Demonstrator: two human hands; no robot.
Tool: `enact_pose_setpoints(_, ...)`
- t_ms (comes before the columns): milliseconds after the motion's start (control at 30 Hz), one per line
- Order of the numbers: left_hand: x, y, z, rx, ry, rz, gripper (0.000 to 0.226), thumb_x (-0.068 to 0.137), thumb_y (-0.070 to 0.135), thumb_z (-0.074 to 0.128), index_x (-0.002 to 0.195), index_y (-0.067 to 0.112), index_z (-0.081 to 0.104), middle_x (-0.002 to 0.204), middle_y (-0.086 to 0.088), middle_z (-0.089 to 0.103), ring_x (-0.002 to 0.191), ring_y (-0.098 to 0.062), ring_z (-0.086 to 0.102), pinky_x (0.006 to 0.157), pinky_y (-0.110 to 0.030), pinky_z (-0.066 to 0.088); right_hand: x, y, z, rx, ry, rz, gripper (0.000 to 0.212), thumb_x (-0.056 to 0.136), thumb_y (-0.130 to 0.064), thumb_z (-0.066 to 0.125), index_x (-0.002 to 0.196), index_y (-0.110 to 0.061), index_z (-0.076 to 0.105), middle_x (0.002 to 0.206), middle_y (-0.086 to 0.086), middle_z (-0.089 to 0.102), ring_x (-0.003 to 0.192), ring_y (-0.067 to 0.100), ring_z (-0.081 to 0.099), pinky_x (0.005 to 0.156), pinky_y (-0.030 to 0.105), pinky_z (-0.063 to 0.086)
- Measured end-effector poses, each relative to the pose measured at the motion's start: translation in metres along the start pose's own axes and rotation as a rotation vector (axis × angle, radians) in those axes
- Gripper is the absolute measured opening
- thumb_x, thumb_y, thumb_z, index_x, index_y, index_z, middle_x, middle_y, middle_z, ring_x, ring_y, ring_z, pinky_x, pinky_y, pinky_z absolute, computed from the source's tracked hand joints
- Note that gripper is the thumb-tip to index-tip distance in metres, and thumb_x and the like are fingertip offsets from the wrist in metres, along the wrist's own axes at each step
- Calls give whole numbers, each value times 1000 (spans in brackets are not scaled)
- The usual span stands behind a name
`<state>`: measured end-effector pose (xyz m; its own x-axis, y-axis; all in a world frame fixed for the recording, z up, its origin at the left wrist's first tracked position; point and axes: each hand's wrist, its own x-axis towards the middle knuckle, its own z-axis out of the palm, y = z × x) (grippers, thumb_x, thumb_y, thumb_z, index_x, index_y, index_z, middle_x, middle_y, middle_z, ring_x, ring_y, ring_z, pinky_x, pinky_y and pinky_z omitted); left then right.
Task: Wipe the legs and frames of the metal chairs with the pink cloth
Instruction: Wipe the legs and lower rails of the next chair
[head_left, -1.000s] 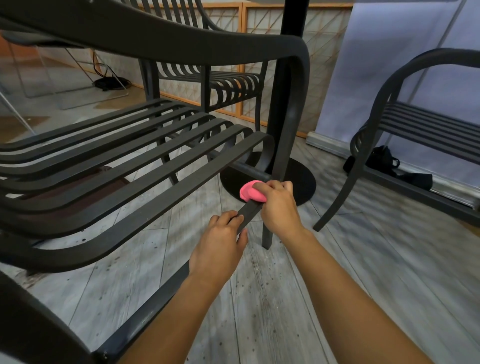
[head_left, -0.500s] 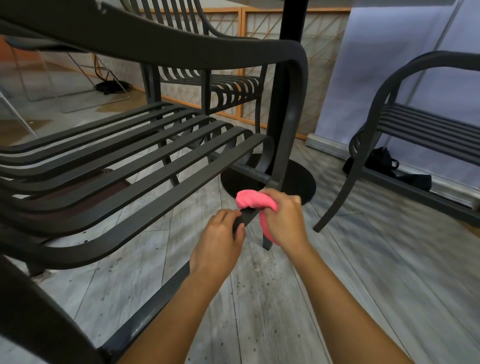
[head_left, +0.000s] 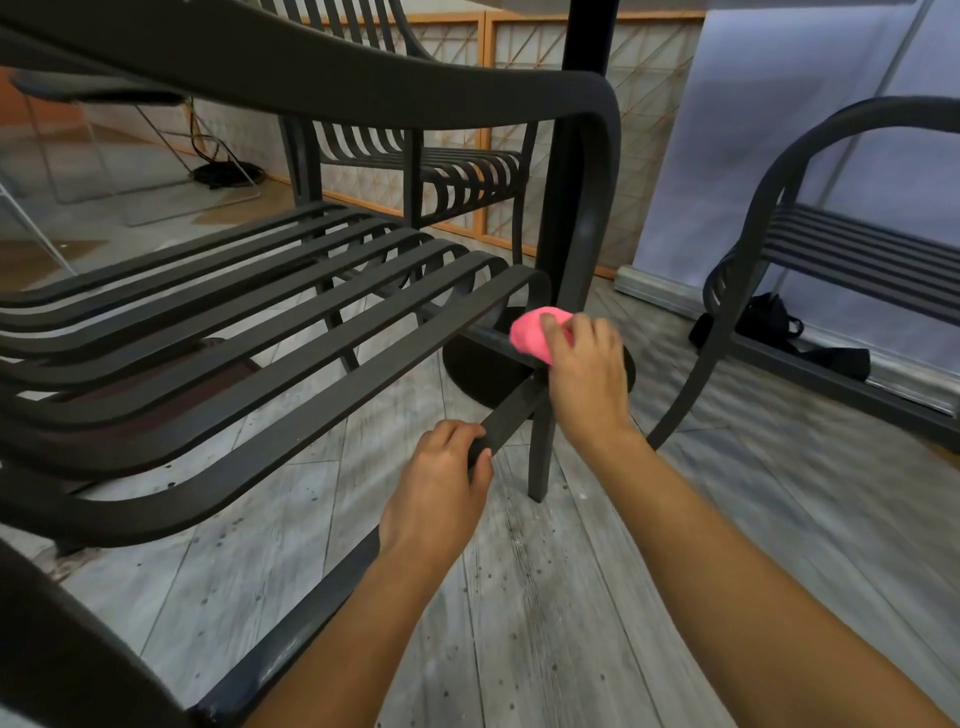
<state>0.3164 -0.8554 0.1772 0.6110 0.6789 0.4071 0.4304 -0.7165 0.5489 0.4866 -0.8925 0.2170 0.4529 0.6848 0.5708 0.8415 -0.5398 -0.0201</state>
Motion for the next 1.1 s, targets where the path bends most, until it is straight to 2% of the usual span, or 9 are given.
enact_pose_setpoints(67, 0, 0, 0, 4, -1, 8, 29, 95, 29, 48, 122, 21, 54, 119, 7, 54, 104, -5, 51, 82, -13, 41, 3, -6, 8, -107, -53, -26, 59, 74, -12, 74, 127, -8, 51, 118, 18, 56, 109, 36, 50, 92, 47, 42)
enact_pose_setpoints(133, 0, 0, 0, 6, -6, 14, 29, 95, 28, 48, 122, 21, 55, 119, 7, 53, 106, -5, 50, 81, -12, 39, 3, -8, 14, -116, -107, -38, 58, 81, -13, 68, 133, -10, 44, 128, 14, 50, 117, 34, 44, 93, 45, 40)
enact_pose_setpoints(233, 0, -1, 0, 15, -11, 20, 28, 95, 29, 47, 121, 21, 55, 120, 7, 53, 106, -4, 49, 80, -11, 36, 1, -8, 19, -23, -150, -10, 56, 86, -10, 61, 138, -11, 39, 136, 12, 44, 122, 33, 37, 95, 43, 39)
enact_pose_setpoints(467, 0, -2, 1, -5, -8, 21, 25, 95, 27, 49, 117, 20, 58, 115, 8, 54, 100, -3, 49, 79, -12, 37, -7, -12, 17, 196, -233, 91, 58, 84, -10, 58, 139, -13, 38, 140, 5, 42, 125, 27, 29, 98, 39, 35)
enact_pose_setpoints(633, 0, -1, 0, -17, -10, 18, 25, 94, 26, 50, 116, 19, 59, 115, 7, 55, 99, -3, 50, 79, -12, 37, -9, -6, 13, 305, -292, 114, 56, 85, -12, 60, 137, -20, 42, 137, 3, 45, 118, 25, 31, 95, 37, 38)
enact_pose_setpoints(800, 0, 0, -1, -23, -13, 10, 25, 94, 25, 51, 116, 19, 59, 115, 7, 55, 100, -5, 51, 80, -13, 39, -15, -9, 9, 379, -260, 127, 46, 87, -10, 59, 130, -24, 50, 128, 2, 52, 109, 25, 36, 88, 36, 40)
enact_pose_setpoints(933, 1, 0, -1, -29, -7, 4, 25, 94, 24, 51, 117, 19, 59, 115, 7, 55, 100, -5, 53, 81, -14, 41, -20, -13, 8, 413, -242, 126, 43, 88, -8, 58, 127, -25, 55, 125, 1, 55, 107, 25, 37, 88, 36, 40)
enact_pose_setpoints(1100, 1, -1, 0, -40, -5, -6, 25, 93, 20, 51, 117, 18, 59, 115, 5, 56, 98, -8, 54, 82, -18, 45, -29, -18, 6, 456, -222, 127, 44, 86, 0, 55, 123, -25, 59, 122, -1, 56, 105, 23, 37, 85, 31, 38)
